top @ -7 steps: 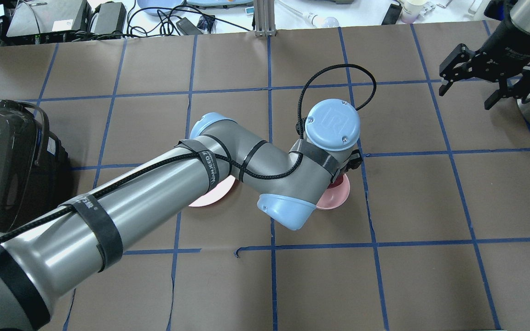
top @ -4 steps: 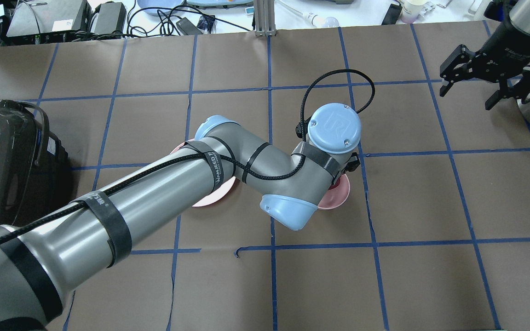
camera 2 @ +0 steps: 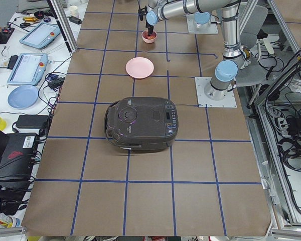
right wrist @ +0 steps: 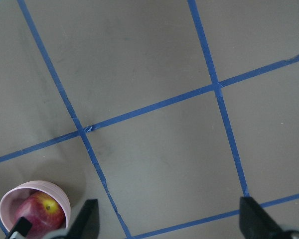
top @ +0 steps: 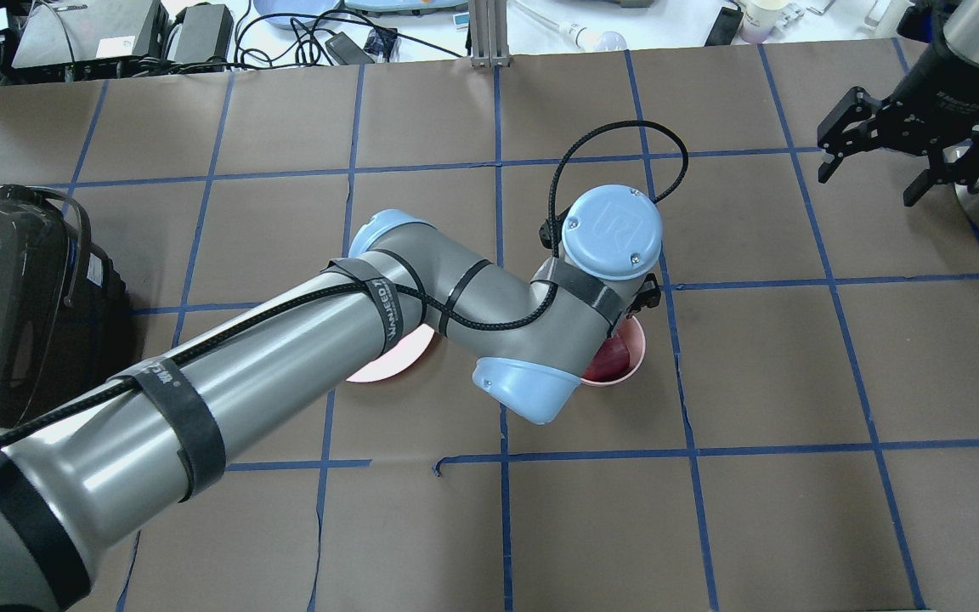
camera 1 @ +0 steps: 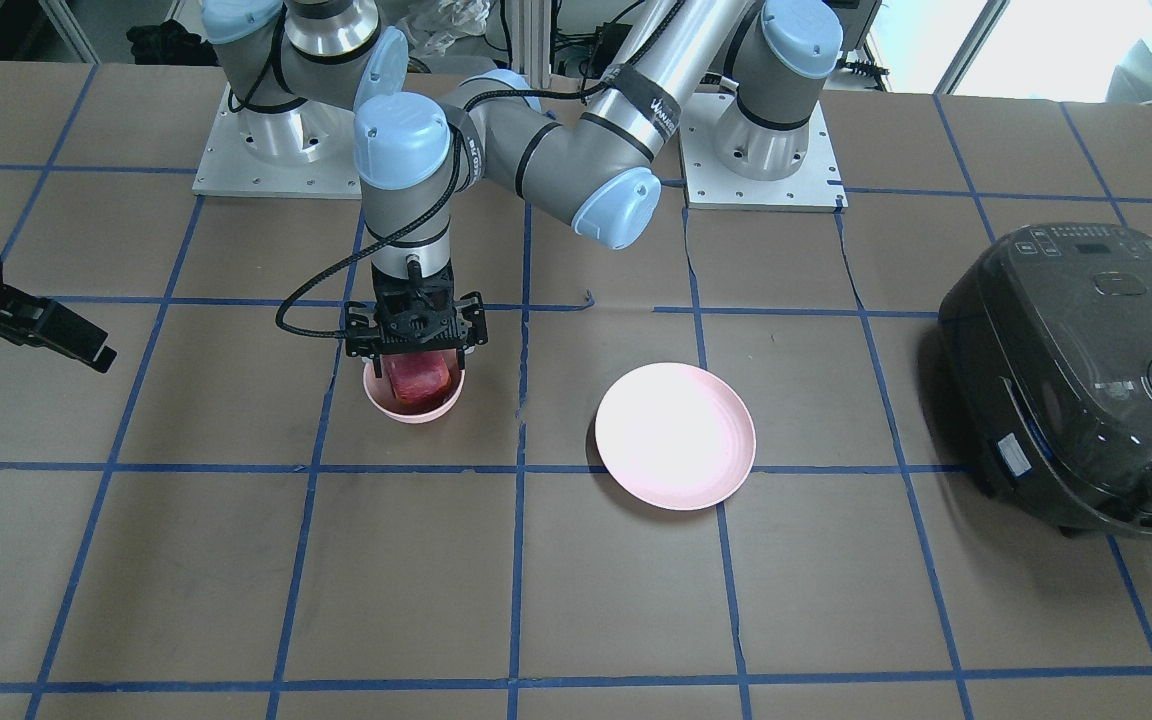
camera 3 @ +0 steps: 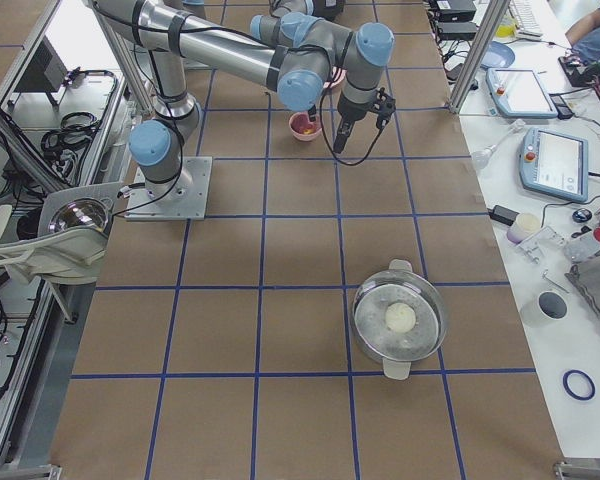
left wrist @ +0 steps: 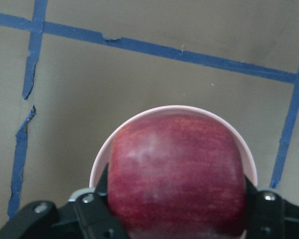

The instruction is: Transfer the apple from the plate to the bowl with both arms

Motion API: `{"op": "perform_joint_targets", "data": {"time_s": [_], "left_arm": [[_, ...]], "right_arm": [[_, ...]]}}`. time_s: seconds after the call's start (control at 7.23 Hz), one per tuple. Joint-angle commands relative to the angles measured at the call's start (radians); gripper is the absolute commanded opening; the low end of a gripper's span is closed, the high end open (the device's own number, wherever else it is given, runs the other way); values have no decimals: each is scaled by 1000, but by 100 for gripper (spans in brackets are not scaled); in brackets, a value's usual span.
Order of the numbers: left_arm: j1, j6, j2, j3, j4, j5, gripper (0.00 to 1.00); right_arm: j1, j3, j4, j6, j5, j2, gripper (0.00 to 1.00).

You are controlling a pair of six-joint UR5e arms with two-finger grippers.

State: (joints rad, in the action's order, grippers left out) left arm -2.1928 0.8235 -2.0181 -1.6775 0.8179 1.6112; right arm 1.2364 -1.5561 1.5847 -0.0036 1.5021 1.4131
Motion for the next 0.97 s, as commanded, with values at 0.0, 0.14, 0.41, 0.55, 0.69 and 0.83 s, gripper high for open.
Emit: {"op": "perform_joint_targets", "data": {"time_s": [0.0, 0.14, 0.41, 0.55, 0.69, 0.83], "left_arm": [[103, -181, 112, -4, 108, -27, 100], [193, -398, 174, -2, 216, -28, 100], [389, -608, 307, 2, 389, -34, 100], [498, -668, 362, 5, 456, -72, 100], [578, -716, 418, 15, 516, -106, 100], [602, -765, 461, 25, 576, -102, 100]], "right_arm": [[1, 13, -9, 2, 3, 10, 100], [12, 8, -14, 7, 0, 44, 100], [91, 7, -29, 22, 27, 104, 100], [160, 13, -25, 46, 82, 124, 100], [222, 13, -26, 88, 81, 159, 100], [274, 13, -19, 90, 69, 190, 100]]}}
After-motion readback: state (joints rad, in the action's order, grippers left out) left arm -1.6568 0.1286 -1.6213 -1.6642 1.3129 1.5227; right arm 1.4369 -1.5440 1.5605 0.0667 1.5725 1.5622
